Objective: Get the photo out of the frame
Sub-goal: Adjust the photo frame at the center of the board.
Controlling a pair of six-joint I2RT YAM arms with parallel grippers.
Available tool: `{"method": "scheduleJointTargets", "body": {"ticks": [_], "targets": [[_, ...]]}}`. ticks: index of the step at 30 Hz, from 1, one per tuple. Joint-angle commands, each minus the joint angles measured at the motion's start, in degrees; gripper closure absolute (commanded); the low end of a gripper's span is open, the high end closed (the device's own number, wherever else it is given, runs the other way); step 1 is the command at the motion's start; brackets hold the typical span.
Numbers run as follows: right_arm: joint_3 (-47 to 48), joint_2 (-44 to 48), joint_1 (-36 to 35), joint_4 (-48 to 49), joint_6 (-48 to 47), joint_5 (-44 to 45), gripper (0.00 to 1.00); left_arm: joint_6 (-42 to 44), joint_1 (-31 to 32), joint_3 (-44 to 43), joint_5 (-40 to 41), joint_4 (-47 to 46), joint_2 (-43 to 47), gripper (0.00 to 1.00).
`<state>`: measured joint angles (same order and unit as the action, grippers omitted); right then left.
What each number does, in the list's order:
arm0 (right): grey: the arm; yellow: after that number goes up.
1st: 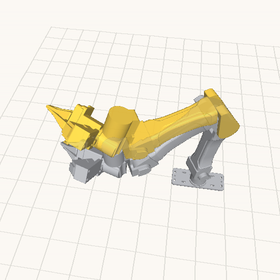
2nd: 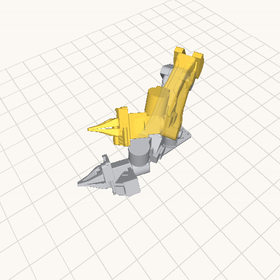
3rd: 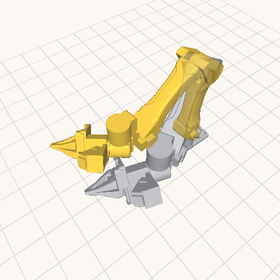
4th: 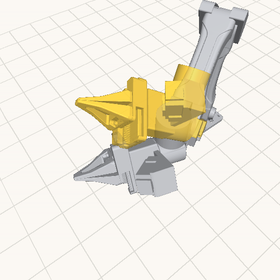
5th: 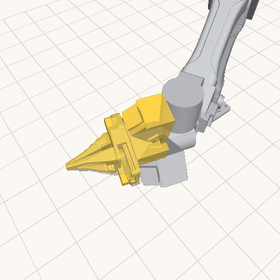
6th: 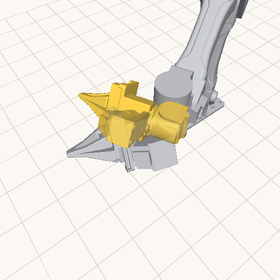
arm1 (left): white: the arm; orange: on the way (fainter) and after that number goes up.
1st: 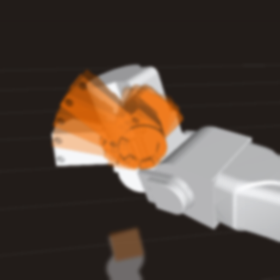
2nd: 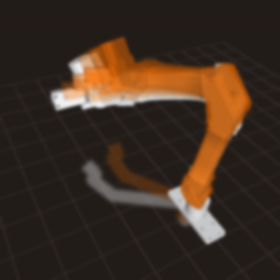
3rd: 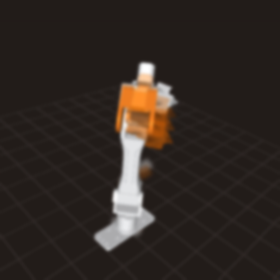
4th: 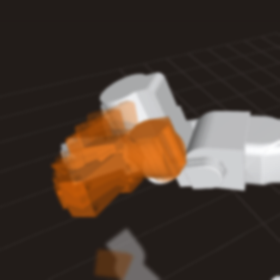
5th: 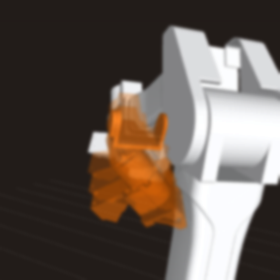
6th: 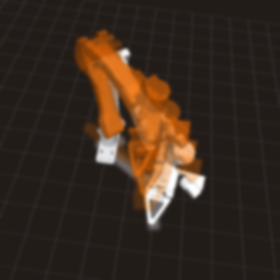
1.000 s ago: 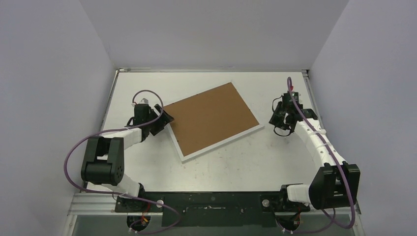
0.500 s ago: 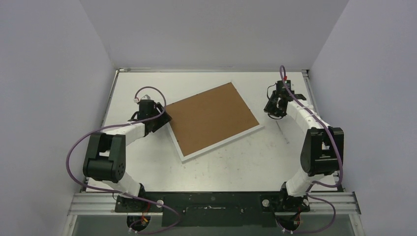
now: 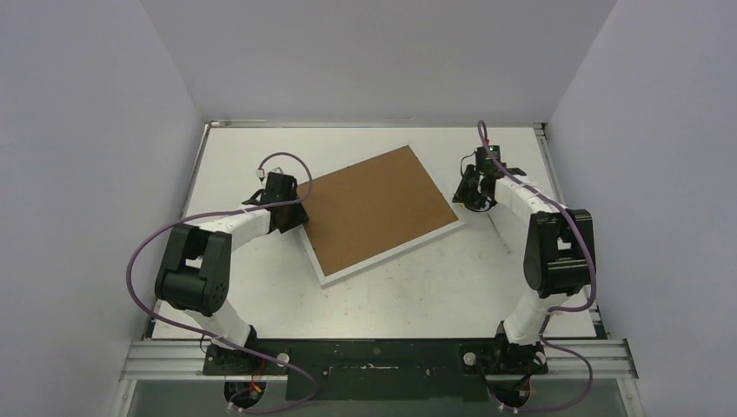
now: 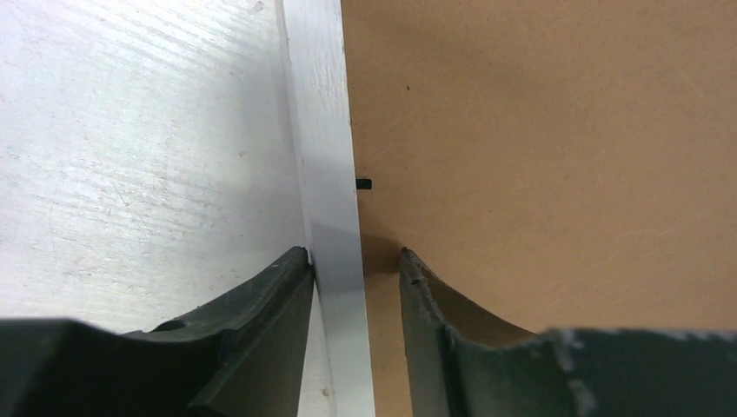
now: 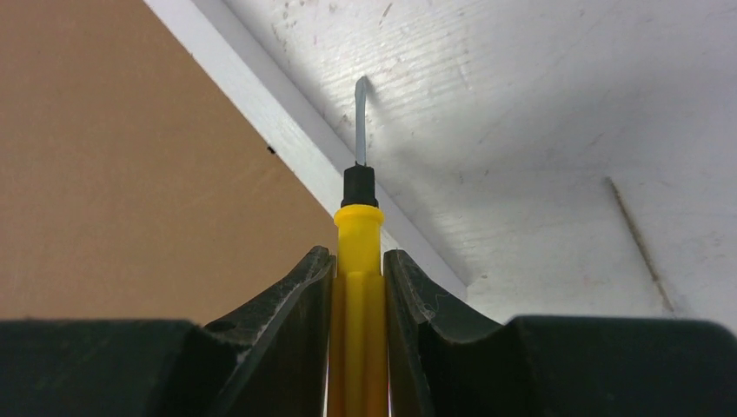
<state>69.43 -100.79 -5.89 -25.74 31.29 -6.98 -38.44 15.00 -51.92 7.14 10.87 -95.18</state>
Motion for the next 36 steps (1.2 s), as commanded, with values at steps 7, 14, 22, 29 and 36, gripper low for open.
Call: {"method": "scheduleJointTargets", "body": {"ticks": [7, 14, 22, 29, 36], "targets": [[-10.8, 10.1, -2.8, 2.5, 0.2, -8.7, 0.95, 7.6, -1.1, -1.7, -3.1, 1.4, -4.4, 0.76], [-19.4, 21.1, -6.6, -0.2, 1.7, -8.5, 0.95, 15.3, 0.1, -1.1, -4.0, -1.7, -3.8, 0.88], [-14.2, 26.9, -0.6, -3.7, -0.1, 5.6, 0.95, 17.5, 1.5, -3.7, -2.8, -0.4, -2.2, 0.91], [-8.6, 15.1, 0.9, 5.6, 2.9, 12.7, 0.95, 15.4, 1.4, -4.8, -3.0, -0.3, -3.2, 0.78], [-6.7, 4.7, 0.2, 10.6, 3.9, 17.2, 0.95, 12.5, 0.8, -3.4, -5.6, -0.4, 0.7, 0.47]]}}
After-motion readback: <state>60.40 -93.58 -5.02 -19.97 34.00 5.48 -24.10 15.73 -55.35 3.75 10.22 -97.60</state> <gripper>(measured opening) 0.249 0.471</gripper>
